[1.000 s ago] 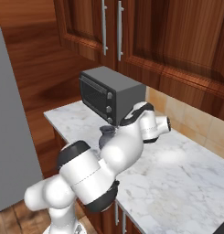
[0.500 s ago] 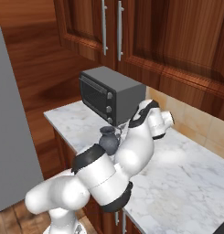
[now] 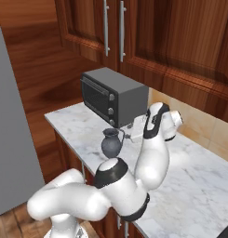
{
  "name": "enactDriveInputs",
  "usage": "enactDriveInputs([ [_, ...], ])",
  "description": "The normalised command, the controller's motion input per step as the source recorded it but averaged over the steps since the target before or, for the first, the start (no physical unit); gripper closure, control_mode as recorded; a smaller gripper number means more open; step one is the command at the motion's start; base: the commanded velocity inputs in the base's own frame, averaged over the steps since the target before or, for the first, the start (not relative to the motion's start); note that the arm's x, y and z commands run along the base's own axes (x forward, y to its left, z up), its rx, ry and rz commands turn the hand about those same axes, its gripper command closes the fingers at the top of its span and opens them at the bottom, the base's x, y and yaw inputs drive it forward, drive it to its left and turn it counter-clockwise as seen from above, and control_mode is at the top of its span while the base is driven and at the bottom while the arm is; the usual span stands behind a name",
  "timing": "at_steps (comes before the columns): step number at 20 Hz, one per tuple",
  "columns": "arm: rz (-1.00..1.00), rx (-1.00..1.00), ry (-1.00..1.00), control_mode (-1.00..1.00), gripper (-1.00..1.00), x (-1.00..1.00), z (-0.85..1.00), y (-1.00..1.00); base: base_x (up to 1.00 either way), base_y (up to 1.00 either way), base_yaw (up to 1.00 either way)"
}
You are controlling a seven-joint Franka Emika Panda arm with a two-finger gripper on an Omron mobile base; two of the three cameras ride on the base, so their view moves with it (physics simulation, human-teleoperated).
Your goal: Move the mushroom and chicken breast from the top shelf to the second highest shelf to make space. Then, place the pitcher from the counter on the cleared top shelf.
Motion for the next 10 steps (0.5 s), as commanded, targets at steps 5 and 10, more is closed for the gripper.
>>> enactDriveInputs([
  [5, 0.11, 0.00, 0.00, -1.00, -1.00, 0.29, -0.31, 0.05, 0.00, 0.00, 0.00],
  [10, 0.11, 0.00, 0.00, -1.00, -1.00, 0.04, -0.32, 0.16, 0.00, 0.00, 0.00],
])
